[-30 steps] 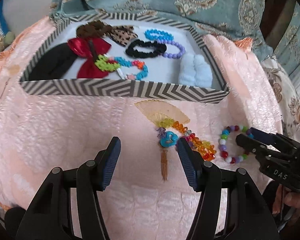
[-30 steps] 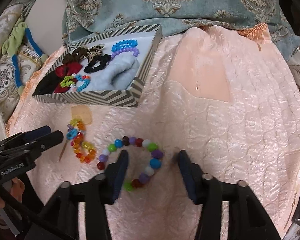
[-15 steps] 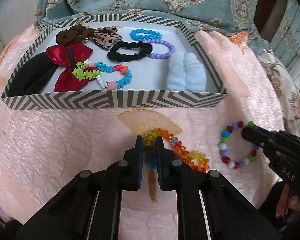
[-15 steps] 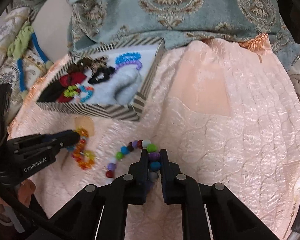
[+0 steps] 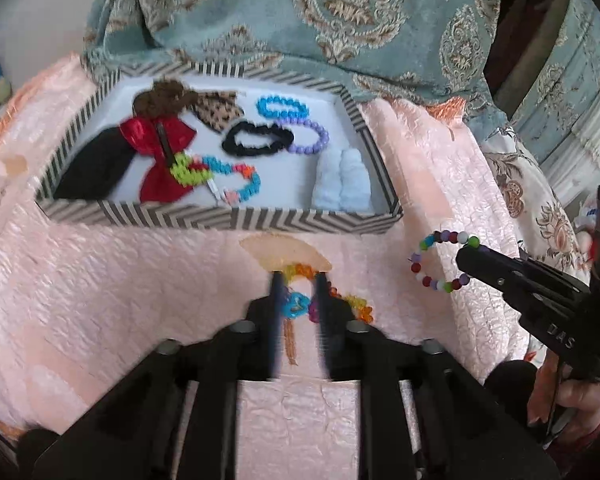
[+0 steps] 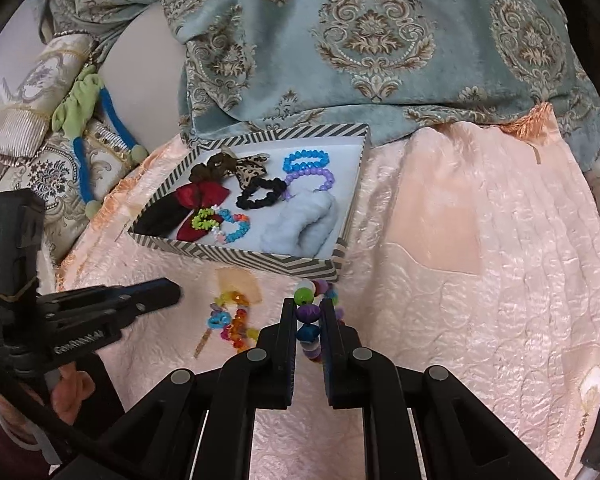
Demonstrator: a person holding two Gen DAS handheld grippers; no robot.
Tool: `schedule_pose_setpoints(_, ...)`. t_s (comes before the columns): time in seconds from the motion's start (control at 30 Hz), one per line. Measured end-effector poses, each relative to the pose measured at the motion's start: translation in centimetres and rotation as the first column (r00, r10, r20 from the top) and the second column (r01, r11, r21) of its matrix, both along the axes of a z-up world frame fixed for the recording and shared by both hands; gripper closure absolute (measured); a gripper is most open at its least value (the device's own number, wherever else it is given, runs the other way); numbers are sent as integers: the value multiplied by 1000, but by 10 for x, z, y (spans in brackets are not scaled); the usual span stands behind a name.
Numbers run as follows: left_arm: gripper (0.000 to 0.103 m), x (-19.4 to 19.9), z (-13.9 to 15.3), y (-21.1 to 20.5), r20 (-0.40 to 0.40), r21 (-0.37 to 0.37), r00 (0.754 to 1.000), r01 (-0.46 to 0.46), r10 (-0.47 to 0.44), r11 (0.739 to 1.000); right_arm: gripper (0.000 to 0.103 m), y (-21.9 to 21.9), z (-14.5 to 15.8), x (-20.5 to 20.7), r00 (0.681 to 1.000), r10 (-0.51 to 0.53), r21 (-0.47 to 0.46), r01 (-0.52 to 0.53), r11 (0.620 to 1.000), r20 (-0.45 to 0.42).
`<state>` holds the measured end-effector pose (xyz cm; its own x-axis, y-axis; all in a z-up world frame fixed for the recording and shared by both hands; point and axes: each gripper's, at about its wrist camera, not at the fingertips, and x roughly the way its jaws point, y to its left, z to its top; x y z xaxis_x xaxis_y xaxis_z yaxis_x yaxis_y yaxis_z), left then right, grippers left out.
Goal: Organize jewelry
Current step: 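Carry both bracelets into the striped box and open both tools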
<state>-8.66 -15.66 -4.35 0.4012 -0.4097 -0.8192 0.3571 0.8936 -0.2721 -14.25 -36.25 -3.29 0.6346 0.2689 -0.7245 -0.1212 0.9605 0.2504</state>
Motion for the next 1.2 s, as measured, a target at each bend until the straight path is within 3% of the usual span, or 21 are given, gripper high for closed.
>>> schedule_pose_setpoints(0.03,52,1,-4,-1,-7,5,1000,-1,1,1000,93,0,-1,0,1000,1,0,-1,1000,-2)
schedule_pose_setpoints(0.27,54,20,-48,-15,-44,109,999,-11,16,994,93,-7,-8,-2,1000,-2,13,2,1000,-22)
schedule_pose_setpoints(0.3,59,21,-48,-18,-19,118,1000,-15,17,993,93,-8,-8,-2,1000,-4,16,4,1000,-24)
schedule_pose_setpoints(0.33,72,23,-48,-21,-4,140,1000,-11,12,990,93,-9,-10,-1,1000,-7,20,8,1000,-28)
schedule_pose_setpoints(0.4,88,26,-49,-28,14,148,1000,5,-8,989,93,-10,-11,0,999,-9,25,10,1000,-32)
schedule_pose_setpoints(0.53,94,24,-48,-27,8,141,999,36,-37,989,93,-10,-10,-1,1000,-7,32,8,999,-31)
schedule_pose_setpoints(0.63,94,18,-36,-16,-11,85,1000,19,-18,996,93,-11,-5,-1,1000,-4,35,4,999,-19)
schedule_pose_setpoints(0.83,95,3,15,7,40,2,999,2,-2,1000,93,-10,10,-4,1000,0,48,0,999,12)
schedule_pose_setpoints(1.0,95,-5,55,24,144,8,989,-45,43,999,93,-4,19,-4,1000,15,57,-16,998,24)
schedule_pose_setpoints(1.2,95,-2,74,39,194,35,977,-97,88,995,93,6,30,-2,998,45,53,-47,997,40)
